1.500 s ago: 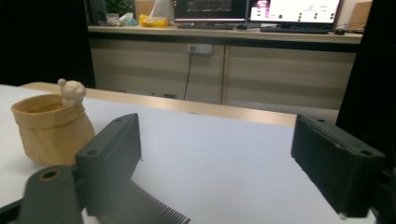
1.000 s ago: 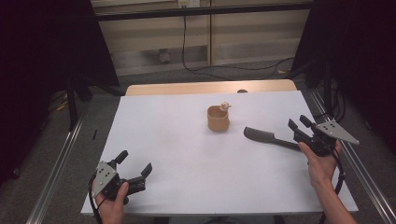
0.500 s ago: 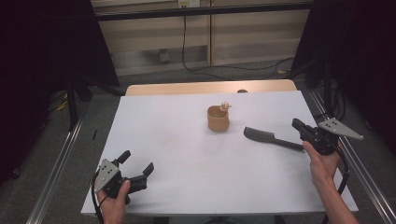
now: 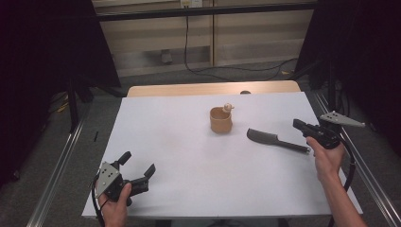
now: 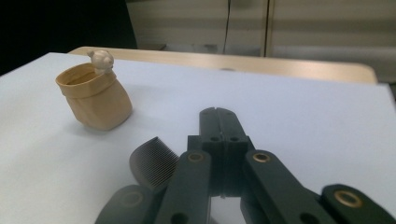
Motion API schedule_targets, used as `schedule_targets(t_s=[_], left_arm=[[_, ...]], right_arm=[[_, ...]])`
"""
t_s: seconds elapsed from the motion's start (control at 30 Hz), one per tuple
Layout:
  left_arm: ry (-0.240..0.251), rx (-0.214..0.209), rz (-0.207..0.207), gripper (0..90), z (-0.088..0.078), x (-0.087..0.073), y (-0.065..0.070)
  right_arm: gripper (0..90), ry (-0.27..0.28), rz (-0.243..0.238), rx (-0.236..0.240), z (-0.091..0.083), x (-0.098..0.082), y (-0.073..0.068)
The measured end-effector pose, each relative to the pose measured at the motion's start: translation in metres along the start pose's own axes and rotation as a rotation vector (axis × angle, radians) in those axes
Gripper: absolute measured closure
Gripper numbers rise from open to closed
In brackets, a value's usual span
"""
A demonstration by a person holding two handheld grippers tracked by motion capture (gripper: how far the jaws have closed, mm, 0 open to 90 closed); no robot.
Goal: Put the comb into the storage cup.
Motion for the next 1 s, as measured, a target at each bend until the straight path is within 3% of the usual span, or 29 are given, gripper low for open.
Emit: schedule_targets(t_s=[0.07,0.23,0.33,0.57,0.63,0.73,0.93,1.0], left_arm=[[-0.01,0.0,0.002,2.7,0.0,-0.001,0.001],[-0.008,-0.003,0.001,2.7,0.001,-0.001,0.001],[-0.006,-0.007,-0.001,2.7,0.0,-0.001,0.002],[-0.005,-0.006,-0.001,2.7,0.0,-0.001,0.001],[-0.005,-0.007,0.003,2.7,-0.001,-0.001,0.002],[0.0,-0.011,0.006,2.7,-0.001,0.0,0.002],[-0.008,-0.01,0.004,2.7,0.0,-0.001,0.001],[-0.001,-0.014,-0.003,2.7,-0.001,-0.001,0.002]], right_arm=[[90.0,-0.037,-0.002,-0.008,0.002,-0.003,0.003],[90.0,-0.066,0.026,-0.005,0.001,-0.004,0.009],[90.0,-0.133,0.021,-0.011,0.001,-0.007,0.013],[90.0,-0.225,0.015,-0.019,0.005,-0.01,0.019],[90.0,-0.24,0.006,-0.019,0.006,-0.011,0.02],[90.0,-0.305,-0.018,-0.027,0.008,-0.014,0.023],[90.0,-0.381,-0.014,-0.045,0.009,-0.016,0.026],[90.0,-0.406,-0.045,-0.048,0.012,-0.017,0.027]])
Point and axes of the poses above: each handheld gripper's, and its own axes: z roughly forward along the jaws, x roughly out of its top, y roughly to its right, the point moved 2 cm from there along z, roughly forward along the jaws, and after that the axes turned 7 degrees about y, right-handed, at the moved point
